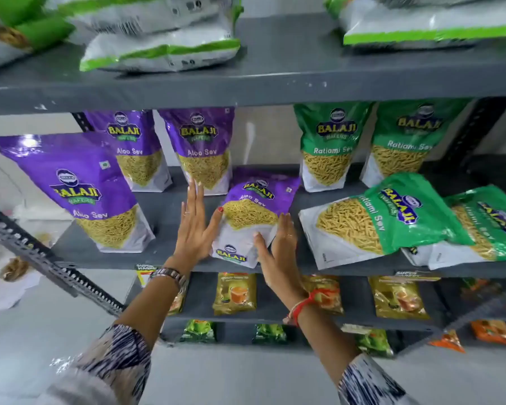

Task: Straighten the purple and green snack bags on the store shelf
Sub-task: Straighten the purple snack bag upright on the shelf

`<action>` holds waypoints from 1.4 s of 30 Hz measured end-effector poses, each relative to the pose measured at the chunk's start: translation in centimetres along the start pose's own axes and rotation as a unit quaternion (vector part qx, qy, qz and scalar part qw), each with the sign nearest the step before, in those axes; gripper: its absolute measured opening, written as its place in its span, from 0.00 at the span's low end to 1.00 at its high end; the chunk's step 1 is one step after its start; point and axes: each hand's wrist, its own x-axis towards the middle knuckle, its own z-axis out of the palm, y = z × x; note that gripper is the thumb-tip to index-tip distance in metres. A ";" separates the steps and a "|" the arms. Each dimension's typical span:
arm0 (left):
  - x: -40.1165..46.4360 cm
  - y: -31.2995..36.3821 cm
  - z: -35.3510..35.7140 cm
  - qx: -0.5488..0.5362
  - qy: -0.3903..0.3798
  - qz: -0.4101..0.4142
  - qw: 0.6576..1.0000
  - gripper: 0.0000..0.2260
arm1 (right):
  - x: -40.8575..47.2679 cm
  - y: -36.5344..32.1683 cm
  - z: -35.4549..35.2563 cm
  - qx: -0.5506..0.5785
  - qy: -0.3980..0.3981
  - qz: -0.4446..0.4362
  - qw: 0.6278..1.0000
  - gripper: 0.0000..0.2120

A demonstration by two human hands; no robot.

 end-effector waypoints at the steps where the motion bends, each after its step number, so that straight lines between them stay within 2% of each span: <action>1: 0.7 -0.6 0.6 -0.036 -0.018 -0.037 0.999 0.31 | 1.0 0.5 0.7 0.035 0.023 0.029 0.999 0.30; 2: 1.7 -1.0 0.8 -0.056 -0.036 -0.076 0.995 0.29 | 1.8 0.6 1.0 0.059 0.043 0.060 0.995 0.25; 3: 2.6 -1.5 1.2 -0.114 -0.045 -0.148 0.981 0.27 | 2.6 1.0 1.3 0.089 0.063 0.100 0.989 0.21; 4: 3.6 -1.7 1.5 -0.219 -0.034 -0.247 0.943 0.24 | 3.4 0.9 1.4 0.126 0.078 0.145 0.978 0.18; 5: 4.5 -2.0 1.9 -0.310 -0.031 -0.336 0.889 0.22 | 4.3 1.3 1.6 0.170 0.082 0.194 0.963 0.18; 6: 5.1 -2.3 2.1 -0.357 -0.045 -0.397 0.844 0.21 | 4.9 1.5 1.9 0.210 0.082 0.238 0.945 0.18; 9: 6.1 -3.4 2.8 -0.378 -0.153 -0.429 0.806 0.13 | 6.9 2.6 2.5 0.274 0.089 0.308 0.907 0.18; 12: 6.2 -3.7 3.6 -0.416 -0.167 -0.444 0.776 0.08 | 7.5 2.7 2.6 0.324 0.108 0.345 0.874 0.12; 14: 6.3 -3.7 3.7 -0.415 -0.187 -0.448 0.770 0.08 | 7.3 2.8 2.7 0.356 0.133 0.359 0.853 0.08; 19: 5.2 -3.6 2.6 -0.440 -0.195 -0.436 0.761 0.12 | 6.4 2.1 2.1 0.405 0.110 0.363 0.832 0.13; 22: 3.3 -3.4 1.4 -0.482 -0.158 -0.415 0.755 0.09 | 4.6 1.4 1.2 0.417 0.105 0.326 0.842 0.15; 26: 0.8 -1.9 -1.3 -0.497 -0.073 -0.378 0.778 0.10 | 1.8 -0.2 0.0 0.422 0.089 0.283 0.857 0.14; 35: -4.1 0.5 -7.1 -0.550 -0.052 -0.278 0.786 0.10 | -1.9 -3.4 -2.3 0.449 0.029 0.160 0.879 0.12; 39: -4.4 0.2 -7.8 -0.549 -0.032 -0.264 0.792 0.10 | -1.7 -3.9 -1.3 0.447 0.014 0.144 0.883 0.13; 42: -3.6 -0.4 -7.5 -0.469 0.000 -0.289 0.835 0.10 | -0.8 -3.8 -0.1 0.435 0.006 0.158 0.886 0.13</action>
